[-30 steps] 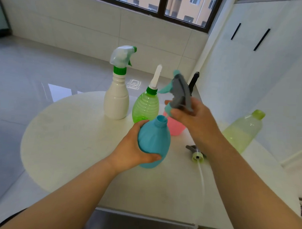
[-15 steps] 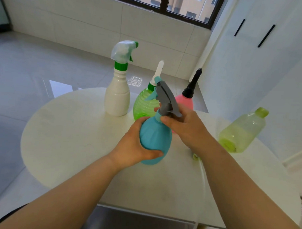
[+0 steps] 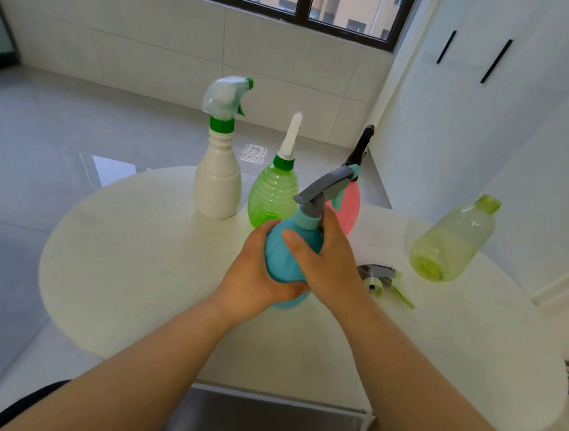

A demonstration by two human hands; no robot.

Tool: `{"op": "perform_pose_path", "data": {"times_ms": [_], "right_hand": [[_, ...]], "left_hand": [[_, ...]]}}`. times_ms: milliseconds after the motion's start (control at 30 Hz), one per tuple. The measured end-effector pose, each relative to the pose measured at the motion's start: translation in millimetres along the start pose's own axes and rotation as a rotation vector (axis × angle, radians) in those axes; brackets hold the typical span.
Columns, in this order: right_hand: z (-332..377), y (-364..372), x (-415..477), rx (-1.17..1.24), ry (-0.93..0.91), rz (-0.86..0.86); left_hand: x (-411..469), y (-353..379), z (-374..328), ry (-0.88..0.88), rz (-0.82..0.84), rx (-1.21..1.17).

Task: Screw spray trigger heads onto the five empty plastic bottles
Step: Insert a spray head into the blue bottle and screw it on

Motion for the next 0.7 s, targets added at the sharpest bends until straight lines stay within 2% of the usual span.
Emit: {"op": "perform_pose_path", "data": {"times_ms": [100, 333, 533, 700], "right_hand": [[-1, -4, -3, 0.041, -0.007, -0.005], [-6, 0, 0, 0.152, 0.038, -0.228], [-10, 4, 1, 0.199, 0.038, -0.078], [-16, -3, 5, 0.271, 0.059, -0.111]], "left_hand": [[1, 2, 1, 0.0, -0.014, 0.008], [1, 3, 3, 0.023, -0.016, -0.007], [3, 0, 2, 0.041, 0.016, -0.023], [5, -1, -2, 0.041, 0.068, -0.048]]}}
Point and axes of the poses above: each hand's wrist, its own x-axis towards the middle knuckle, its own y-axis out of the palm, z = x × y, the point moved 5 cm from there along x, towards the middle knuckle, and after that the axes turned 4 degrees about y, right-handed, at the moved point
